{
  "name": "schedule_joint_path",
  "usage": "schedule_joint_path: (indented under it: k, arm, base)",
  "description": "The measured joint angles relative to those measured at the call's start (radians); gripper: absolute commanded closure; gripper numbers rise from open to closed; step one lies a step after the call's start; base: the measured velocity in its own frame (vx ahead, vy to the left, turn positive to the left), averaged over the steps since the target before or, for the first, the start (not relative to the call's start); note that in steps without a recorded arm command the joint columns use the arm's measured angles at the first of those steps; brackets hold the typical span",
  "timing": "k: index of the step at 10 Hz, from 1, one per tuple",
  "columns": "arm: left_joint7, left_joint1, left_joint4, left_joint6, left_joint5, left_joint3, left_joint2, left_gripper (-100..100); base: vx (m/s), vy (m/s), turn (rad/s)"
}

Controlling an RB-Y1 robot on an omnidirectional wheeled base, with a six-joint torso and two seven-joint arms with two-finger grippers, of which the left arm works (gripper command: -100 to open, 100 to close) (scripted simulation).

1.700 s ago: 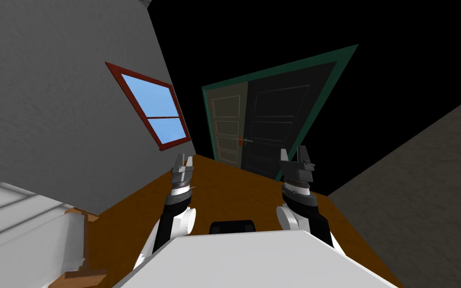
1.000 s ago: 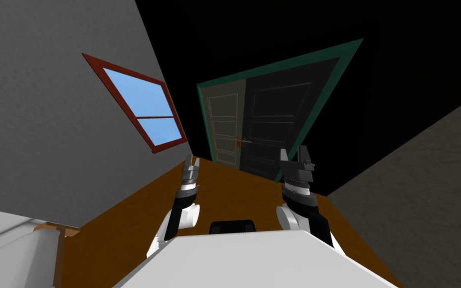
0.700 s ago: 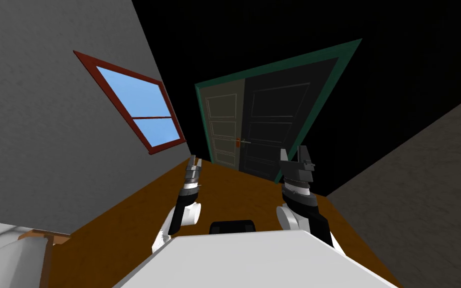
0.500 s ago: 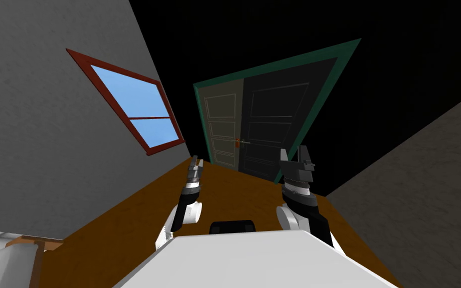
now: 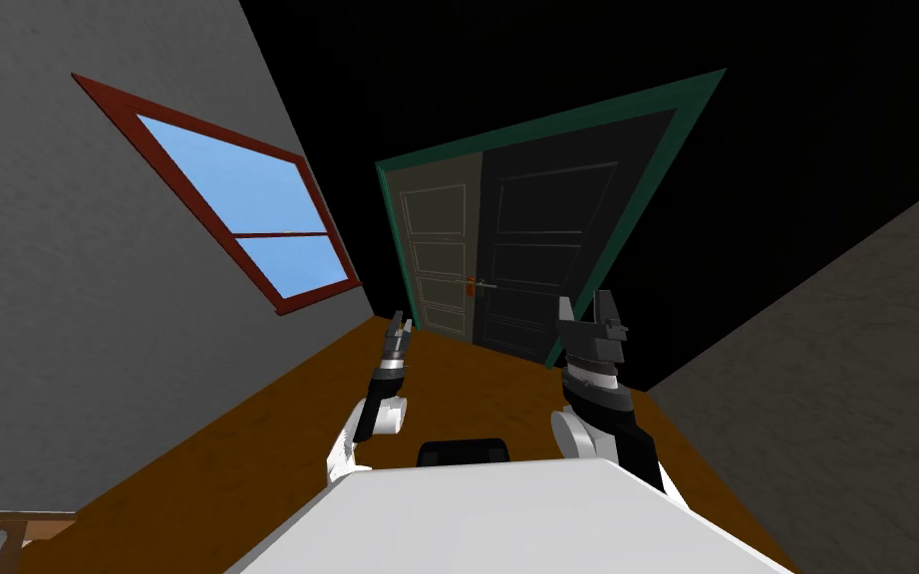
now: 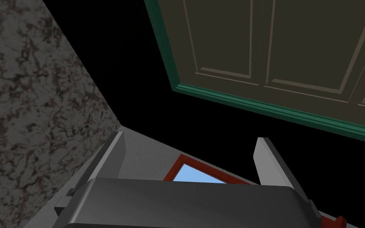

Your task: Pull the door open

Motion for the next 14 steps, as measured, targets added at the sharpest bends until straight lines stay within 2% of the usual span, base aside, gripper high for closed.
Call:
schedule_joint_path:
  k: [2,3,5,9,10,12,14]
  arm:
    - [0.011,-0.036,0.064,-0.003,0.007,0.000,0.014,-100]
    - [0.015,-0.056,0.088,0.005,0.010,-0.002,0.019,-100]
    - [0.021,-0.093,0.156,-0.003,0.015,-0.006,0.027,-100]
    - [0.039,-0.187,0.301,0.002,0.029,-0.007,0.046,-100]
    - [0.044,-0.198,0.328,0.002,0.031,-0.011,0.050,-100]
    - [0.053,-0.240,0.389,0.006,0.038,-0.013,0.059,-100]
    - [0.058,-0.264,0.435,0.004,0.042,-0.015,0.065,-100]
  base:
    - [0.111,-0.031,-0.062]
    - [0.102,-0.014,-0.052]
    - [0.097,-0.021,-0.061]
    - [0.104,-0.017,-0.061]
    - [0.097,-0.026,-0.061]
    - [0.086,-0.019,-0.037]
    - [0.075,-0.007,-0.046]
